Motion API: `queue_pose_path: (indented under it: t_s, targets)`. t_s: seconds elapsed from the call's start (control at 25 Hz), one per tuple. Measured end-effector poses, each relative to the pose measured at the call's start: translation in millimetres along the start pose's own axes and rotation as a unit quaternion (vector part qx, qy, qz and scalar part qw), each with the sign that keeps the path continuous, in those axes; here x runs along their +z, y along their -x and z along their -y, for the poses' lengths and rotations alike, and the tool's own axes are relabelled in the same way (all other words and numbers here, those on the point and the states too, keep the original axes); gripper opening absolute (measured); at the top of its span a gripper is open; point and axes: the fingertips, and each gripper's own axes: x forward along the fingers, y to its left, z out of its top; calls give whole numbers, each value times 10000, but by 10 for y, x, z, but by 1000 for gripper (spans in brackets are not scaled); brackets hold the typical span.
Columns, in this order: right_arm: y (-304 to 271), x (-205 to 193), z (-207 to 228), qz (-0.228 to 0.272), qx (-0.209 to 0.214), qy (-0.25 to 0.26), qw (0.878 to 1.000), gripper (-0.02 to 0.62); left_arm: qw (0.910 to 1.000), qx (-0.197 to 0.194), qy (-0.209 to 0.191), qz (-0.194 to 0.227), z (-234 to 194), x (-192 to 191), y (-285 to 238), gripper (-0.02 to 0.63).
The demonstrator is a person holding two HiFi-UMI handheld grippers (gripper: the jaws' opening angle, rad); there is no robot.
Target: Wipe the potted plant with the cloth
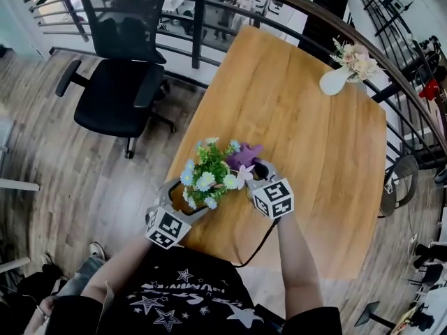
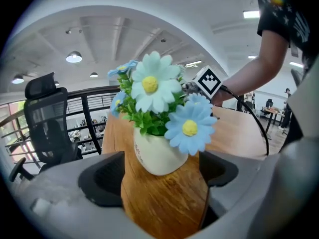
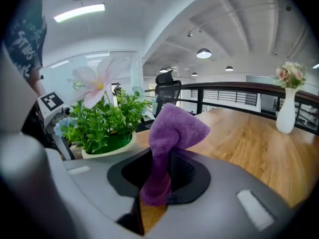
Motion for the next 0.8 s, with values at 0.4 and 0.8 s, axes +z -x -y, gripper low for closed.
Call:
queue_pose_path:
  t_s: [0.4,0.8]
  targets:
    - [-219,-23,-259,-315,1350,780,9873,83,9990,297,-302,174,-9,158,-147,471]
    - [-142,-139,-387,-706,1907,845,9755,78,9988,316,-323,200,-7,209,-140,391]
